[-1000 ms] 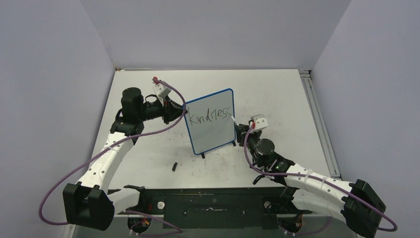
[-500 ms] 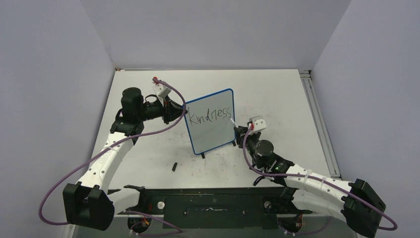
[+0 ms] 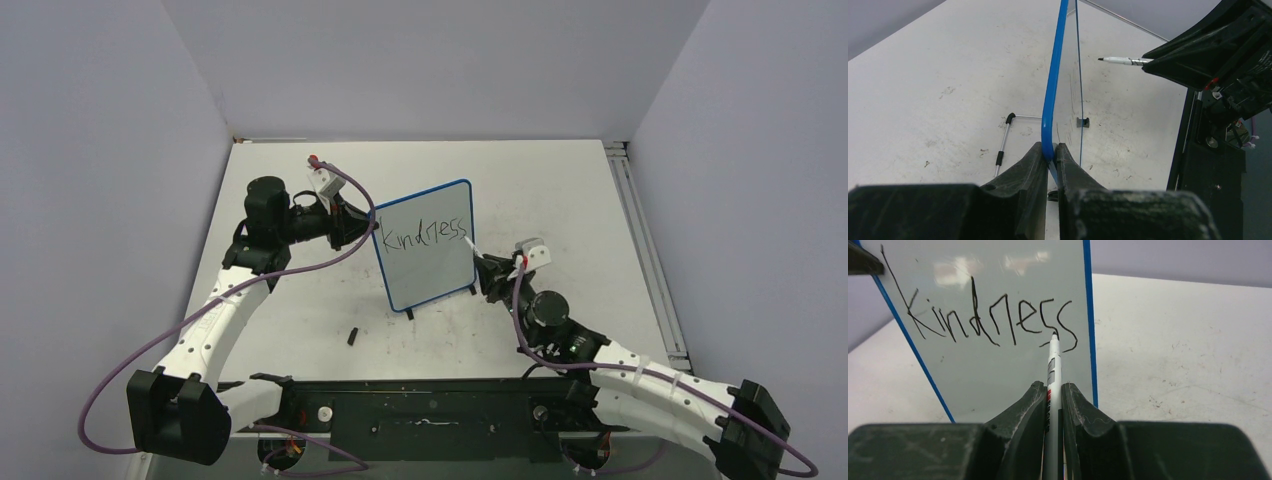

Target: Write a sentence on the whiteboard

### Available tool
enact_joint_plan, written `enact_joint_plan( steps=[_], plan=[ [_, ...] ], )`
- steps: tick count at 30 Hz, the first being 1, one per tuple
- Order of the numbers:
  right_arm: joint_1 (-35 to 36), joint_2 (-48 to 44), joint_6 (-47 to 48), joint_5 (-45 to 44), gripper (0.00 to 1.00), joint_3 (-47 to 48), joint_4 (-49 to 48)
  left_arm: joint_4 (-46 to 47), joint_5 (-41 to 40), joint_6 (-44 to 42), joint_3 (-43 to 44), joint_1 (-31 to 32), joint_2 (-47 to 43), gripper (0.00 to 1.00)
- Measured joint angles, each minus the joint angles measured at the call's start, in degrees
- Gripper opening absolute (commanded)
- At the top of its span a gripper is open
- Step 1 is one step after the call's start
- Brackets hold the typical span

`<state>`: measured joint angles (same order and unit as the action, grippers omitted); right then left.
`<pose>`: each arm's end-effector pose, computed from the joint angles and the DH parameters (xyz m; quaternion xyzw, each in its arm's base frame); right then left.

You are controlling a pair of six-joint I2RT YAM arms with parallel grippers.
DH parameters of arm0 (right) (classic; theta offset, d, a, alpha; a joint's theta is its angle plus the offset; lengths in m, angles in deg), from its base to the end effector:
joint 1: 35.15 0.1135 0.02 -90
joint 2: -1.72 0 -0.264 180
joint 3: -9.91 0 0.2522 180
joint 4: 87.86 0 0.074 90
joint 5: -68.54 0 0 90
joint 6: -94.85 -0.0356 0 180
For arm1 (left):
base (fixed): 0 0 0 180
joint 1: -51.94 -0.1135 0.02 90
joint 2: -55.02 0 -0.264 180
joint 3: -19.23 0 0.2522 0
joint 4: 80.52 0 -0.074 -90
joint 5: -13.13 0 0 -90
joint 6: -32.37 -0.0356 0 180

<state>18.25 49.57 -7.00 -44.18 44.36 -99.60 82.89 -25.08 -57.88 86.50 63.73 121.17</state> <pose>0.1273 0.1483 0.2477 -0.1211 0.7062 0.2493 0.6515 0.2468 -0.0801 0.3343 0.3381 0.6843 -0.4006 0.5070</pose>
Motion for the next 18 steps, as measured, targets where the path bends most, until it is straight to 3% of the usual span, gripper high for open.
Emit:
enact_joint_plan(
  steps=[6,18],
  plan=[
    [1.27,-3.69,-0.76,1.66,0.05,0.0,0.28,-0.02,0.11,-0.02,0.0,0.0,-0.02,0.0],
    [12.26,10.32,0.72,2.75,0.05,0.57,-1.66,-0.07,0.13,-0.04,0.0,0.0,-0.02,0.0]
  ],
)
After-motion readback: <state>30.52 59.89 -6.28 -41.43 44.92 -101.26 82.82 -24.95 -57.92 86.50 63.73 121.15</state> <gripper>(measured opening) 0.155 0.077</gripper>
